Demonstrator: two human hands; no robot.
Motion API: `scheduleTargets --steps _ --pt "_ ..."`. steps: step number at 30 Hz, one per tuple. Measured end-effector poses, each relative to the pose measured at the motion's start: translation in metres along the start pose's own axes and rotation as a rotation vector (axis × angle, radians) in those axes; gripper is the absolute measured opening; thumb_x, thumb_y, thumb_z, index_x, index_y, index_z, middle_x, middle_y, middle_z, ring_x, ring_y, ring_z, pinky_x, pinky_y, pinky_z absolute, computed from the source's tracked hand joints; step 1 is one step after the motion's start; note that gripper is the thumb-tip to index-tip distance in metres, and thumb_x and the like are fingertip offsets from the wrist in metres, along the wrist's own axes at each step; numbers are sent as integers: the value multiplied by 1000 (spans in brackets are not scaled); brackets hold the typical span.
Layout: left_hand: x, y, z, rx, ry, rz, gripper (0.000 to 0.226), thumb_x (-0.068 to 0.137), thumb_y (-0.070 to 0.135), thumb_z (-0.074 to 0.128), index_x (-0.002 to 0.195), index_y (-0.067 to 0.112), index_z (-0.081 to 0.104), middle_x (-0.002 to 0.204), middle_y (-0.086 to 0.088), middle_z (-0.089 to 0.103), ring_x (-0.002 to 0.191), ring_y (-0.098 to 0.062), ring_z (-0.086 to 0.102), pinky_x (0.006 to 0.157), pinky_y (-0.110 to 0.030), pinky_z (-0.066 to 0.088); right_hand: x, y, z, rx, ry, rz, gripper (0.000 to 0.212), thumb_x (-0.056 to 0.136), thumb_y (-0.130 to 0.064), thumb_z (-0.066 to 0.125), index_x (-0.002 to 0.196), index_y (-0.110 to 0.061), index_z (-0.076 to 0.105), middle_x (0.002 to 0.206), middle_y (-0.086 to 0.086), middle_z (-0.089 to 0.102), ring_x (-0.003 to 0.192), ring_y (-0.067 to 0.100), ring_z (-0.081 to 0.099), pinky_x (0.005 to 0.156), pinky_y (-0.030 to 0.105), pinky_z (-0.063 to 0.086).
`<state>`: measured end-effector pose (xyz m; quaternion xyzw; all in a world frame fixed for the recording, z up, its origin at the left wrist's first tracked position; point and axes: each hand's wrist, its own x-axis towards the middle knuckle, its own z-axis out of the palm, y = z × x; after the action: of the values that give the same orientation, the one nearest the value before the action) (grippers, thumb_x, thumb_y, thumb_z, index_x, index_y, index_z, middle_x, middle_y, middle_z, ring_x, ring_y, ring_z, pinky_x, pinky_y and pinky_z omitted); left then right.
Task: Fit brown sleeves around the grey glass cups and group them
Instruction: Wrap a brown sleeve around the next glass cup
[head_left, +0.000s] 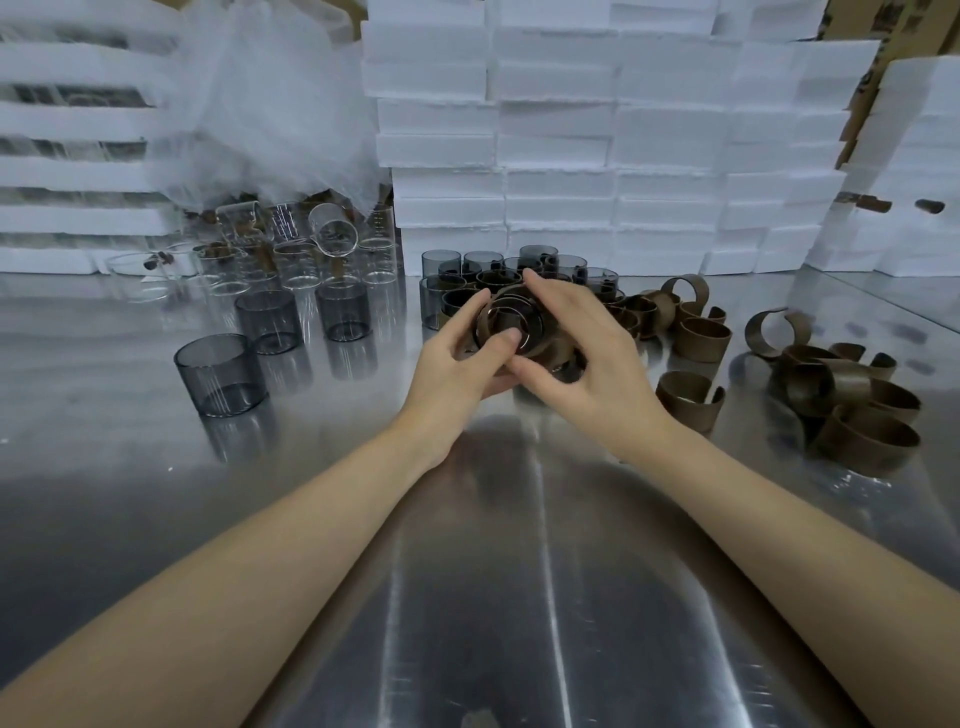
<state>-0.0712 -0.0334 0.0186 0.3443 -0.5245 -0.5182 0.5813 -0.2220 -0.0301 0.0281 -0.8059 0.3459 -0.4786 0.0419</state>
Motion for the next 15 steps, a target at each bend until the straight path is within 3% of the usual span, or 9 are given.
scheduleTargets --steps 4,6,8,11,15 --pt "0 1 0 -26 -37 5 51 97 3 54 145 8 42 130 -18 61 110 -28 67 94 -43 55 0 2 2 154 1 105 51 96 -8 50 144 -24 43 134 -11 54 122 -5 50 101 14 39" --pt "0 1 1 -24 -48 15 49 97 1 53 144 7 44 131 -18 60 110 -28 67 92 -42 56 -1 3 5 178 23 170 52 97 -10 47 144 -31 42 117 -13 65 100 1 63 87 7 44" --pt "-1 1 1 -21 -52 17 45 96 -2 49 141 6 47 129 -18 61 109 -28 67 89 -42 57 -1 6 6 187 37 204 51 98 -11 46 143 -34 43 97 -10 70 74 11 62 72 10 47" --pt "-1 1 2 1 -61 20 43 95 -6 45 136 6 52 126 -19 63 107 -27 68 87 -43 58 0 8 4 187 34 207 50 97 -12 44 141 -34 45 101 2 72 74 16 61 74 21 49" --pt "0 -1 1 32 -83 31 41 95 -7 44 133 4 54 127 -21 61 109 -28 67 90 -46 56 1 11 4 173 23 215 50 94 -6 44 139 -27 51 104 4 72 81 20 62 76 18 48"
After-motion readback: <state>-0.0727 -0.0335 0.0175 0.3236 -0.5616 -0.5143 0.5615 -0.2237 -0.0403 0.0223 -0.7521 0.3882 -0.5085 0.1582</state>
